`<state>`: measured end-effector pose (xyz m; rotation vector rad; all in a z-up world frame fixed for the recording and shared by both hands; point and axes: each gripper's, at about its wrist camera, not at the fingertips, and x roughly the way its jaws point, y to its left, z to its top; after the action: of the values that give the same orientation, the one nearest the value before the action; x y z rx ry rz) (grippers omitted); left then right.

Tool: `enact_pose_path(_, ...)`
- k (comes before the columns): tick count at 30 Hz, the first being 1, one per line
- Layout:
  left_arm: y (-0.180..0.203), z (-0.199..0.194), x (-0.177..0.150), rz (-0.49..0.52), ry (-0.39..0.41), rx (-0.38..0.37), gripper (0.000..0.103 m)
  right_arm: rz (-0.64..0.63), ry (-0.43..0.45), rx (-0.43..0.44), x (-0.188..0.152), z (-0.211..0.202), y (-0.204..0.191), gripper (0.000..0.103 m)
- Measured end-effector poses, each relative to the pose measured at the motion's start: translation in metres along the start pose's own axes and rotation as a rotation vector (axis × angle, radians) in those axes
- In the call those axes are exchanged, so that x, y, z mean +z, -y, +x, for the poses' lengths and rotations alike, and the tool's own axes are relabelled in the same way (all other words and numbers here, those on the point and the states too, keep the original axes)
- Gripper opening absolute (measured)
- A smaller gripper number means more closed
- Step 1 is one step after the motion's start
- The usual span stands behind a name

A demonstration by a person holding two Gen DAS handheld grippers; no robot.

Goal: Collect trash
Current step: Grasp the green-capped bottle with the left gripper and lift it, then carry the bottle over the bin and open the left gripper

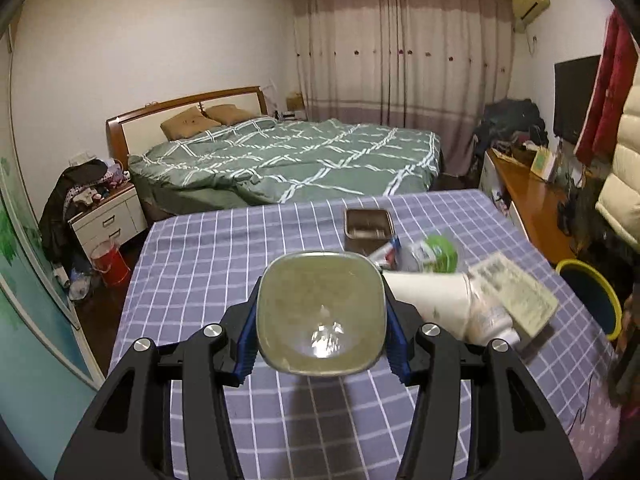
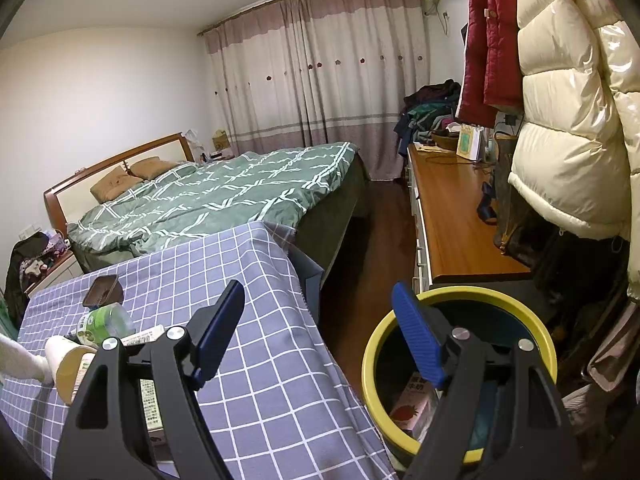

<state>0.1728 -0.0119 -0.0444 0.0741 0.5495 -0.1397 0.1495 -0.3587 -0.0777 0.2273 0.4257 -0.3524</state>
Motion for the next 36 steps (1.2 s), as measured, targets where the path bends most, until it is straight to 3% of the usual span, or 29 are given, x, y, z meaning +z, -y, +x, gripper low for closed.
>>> enact_pose_path(15, -0.001, 0.042, 0.032, -0.003, 0.024, 0.024, 0.051, 0.011, -0.022, 0.020, -0.003, 0.002, 0.000, 0.072)
enact_pose_path(24, 0.008, 0.011, 0.051, 0.023, 0.066, 0.009, 0.051, 0.014, -0.029, 0.055, -0.002, -0.001, -0.002, 0.072)
enact_pose_path(31, 0.052, -0.021, 0.074, 0.092, 0.079, -0.105, 0.051, 0.037, -0.017, 0.059, 0.006, -0.015, 0.016, 0.072)
enact_pose_path(36, 0.114, -0.024, 0.087, 0.161, 0.062, -0.255, 0.052, 0.040, 0.001, 0.009, 0.012, -0.041, 0.054, 0.072)
